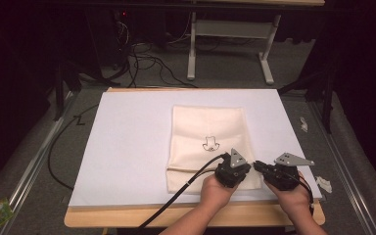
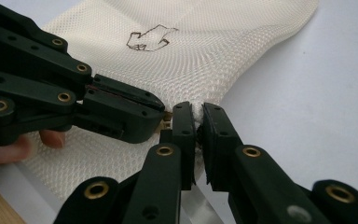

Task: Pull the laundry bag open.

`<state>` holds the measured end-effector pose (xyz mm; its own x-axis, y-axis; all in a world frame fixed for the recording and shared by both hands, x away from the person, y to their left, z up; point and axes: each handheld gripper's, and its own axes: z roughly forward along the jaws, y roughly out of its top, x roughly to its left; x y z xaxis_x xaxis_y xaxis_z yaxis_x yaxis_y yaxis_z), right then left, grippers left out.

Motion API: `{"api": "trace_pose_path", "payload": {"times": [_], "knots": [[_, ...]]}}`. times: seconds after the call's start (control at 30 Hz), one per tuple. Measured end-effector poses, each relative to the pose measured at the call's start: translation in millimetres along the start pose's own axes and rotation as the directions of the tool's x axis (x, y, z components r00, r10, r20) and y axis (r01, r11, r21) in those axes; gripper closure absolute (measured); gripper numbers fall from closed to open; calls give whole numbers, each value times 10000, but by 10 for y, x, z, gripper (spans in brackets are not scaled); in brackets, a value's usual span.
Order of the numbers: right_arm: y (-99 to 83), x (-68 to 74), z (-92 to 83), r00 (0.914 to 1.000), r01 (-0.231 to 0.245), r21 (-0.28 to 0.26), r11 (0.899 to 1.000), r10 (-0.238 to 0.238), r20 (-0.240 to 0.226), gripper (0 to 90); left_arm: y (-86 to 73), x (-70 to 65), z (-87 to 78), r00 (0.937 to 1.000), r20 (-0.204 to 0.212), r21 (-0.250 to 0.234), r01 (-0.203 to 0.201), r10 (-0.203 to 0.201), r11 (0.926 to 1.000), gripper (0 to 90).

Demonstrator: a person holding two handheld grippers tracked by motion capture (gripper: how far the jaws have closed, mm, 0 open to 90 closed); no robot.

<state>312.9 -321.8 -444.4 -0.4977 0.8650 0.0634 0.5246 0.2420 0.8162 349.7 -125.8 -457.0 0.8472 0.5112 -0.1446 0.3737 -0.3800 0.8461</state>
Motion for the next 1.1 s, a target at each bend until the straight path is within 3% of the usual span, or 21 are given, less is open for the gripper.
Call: {"api": "trace_pose_path", "payload": {"times": [0.27,0.57,0.6,0.63,0.67,0.7,0.77,0.83,0.9,0.93,0.97,1.03,1.1], "knots": [[16,59,11,9996,272,108,9996,-272,24,861,-30,48,-56,9999,93,11,97,-97,10000,876],[35,122,34,9989,384,346,9987,-375,-274,867,-106,123,-156,9985,430,39,324,-326,9995,878],[33,131,40,9988,382,361,9986,-370,-328,871,-121,142,-170,9995,13,237,318,-318,9992,879],[34,138,34,9981,565,445,9974,-576,229,872,-160,223,-199,9979,-96,216,647,-645,9977,879],[31,82,10,9980,462,395,9982,-478,414,872,-212,332,-245,9927,-110,143,1202,-1201,9926,880],[20,-15,-23,9993,-29,249,9997,20,380,872,-259,422,-301,9874,-175,77,1575,-1573,9875,879],[-27,-161,-82,9970,-562,93,9984,556,531,871,-315,525,-420,9873,-428,121,1534,-1527,9881,879],[-61,-229,-112,9954,-715,59,9974,710,639,871,-369,628,-565,9867,-682,315,1498,-1474,9882,878],[-66,-261,-137,9936,-751,-15,9972,750,846,870,-444,764,-761,9825,-702,380,1757,-1727,9837,877],[-67,-286,-142,9943,-775,-69,9970,778,733,870,-486,819,-896,9798,-993,461,1787,-1734,9828,877],[-71,-290,-137,9934,-693,-11,9976,691,914,870,-513,855,-982,9799,-1138,534,1707,-1639,9839,877],[-79,-315,-129,9917,-783,62,9969,772,1028,870,-617,971,-1218,9723,-1642,729,1801,-1663,9809,877],[-96,-391,-152,9874,-952,2,9955,944,1270,870,-761,1118,-1469,9594,-1822,618,2296,-2151,9713,877]]}}
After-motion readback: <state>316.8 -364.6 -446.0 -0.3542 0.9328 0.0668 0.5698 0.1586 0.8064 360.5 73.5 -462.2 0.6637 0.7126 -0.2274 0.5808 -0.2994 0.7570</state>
